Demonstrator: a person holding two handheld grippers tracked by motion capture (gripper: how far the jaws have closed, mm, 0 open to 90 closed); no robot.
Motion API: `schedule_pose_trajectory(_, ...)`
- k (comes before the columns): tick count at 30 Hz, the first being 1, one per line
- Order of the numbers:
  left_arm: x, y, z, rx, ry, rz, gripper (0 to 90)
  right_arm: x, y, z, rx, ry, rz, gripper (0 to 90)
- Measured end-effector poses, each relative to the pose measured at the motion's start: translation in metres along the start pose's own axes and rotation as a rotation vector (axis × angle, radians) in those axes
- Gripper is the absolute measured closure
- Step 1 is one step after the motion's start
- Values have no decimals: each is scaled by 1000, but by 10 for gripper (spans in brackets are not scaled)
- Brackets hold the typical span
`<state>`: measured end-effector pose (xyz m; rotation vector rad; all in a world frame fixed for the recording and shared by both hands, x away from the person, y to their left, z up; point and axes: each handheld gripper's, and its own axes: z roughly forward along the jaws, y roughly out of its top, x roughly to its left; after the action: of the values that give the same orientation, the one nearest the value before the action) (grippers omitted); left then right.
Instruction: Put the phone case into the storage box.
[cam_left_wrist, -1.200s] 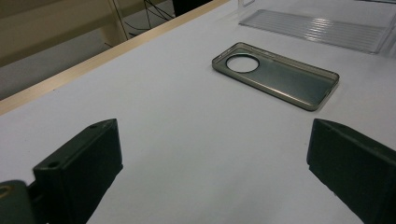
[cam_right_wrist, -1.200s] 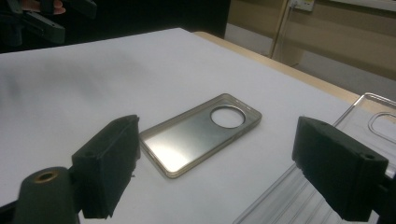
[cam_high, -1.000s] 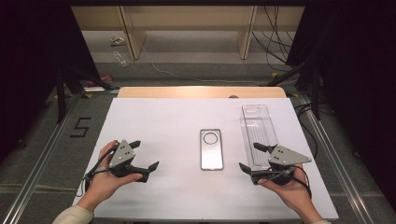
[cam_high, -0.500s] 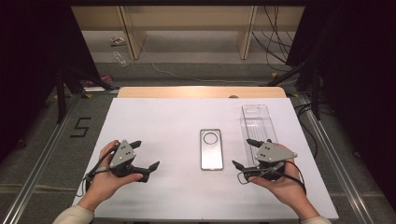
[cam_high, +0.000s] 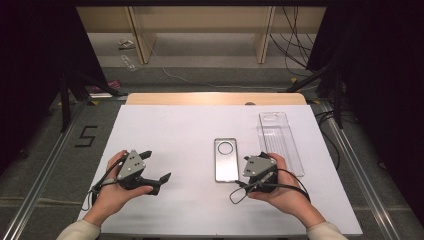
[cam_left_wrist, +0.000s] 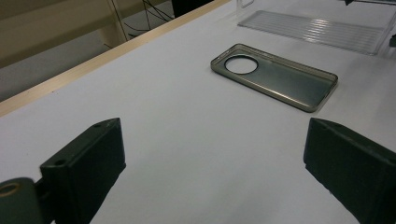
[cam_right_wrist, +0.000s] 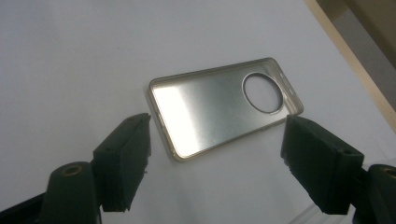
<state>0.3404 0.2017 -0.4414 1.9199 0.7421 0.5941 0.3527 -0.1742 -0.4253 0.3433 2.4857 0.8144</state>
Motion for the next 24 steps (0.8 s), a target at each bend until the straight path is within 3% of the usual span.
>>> schedule_pose_trajectory(11, 0, 0, 0, -3, -5, -3, 53, 1, 15, 26, 129, 27, -112, 263)
schedule_pose_trajectory(13, 0, 0, 0, -2, -6, -4, 54, 2, 20, 35, 155, 39, -151, 273)
schedule_pose_trajectory(24, 0, 0, 0, -5, -9, -5, 56, 5, 33, 57, 261, 68, -220, 313)
